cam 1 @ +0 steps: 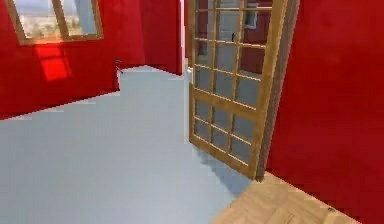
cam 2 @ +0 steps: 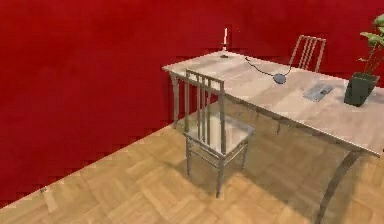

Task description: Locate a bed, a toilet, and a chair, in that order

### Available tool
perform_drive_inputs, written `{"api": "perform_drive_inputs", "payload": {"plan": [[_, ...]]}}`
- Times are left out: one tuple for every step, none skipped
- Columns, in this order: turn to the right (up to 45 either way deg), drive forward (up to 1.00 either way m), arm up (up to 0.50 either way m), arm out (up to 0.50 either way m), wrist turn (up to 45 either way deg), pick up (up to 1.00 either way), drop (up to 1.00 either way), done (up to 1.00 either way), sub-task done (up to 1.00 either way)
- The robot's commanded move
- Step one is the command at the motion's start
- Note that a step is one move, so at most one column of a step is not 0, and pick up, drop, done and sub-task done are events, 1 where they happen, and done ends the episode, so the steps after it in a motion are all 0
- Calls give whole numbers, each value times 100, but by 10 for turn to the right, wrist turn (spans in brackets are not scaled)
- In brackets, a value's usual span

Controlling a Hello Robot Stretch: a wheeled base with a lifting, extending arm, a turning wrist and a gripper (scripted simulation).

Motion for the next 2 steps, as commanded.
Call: {"api": "perform_drive_inputs", "payload": {"plan": [[0, 20, 0, 0, 0, 0, 0, 0, 0], [-270, 0, 0, 0, 0, 0, 0, 0, 0]]}}
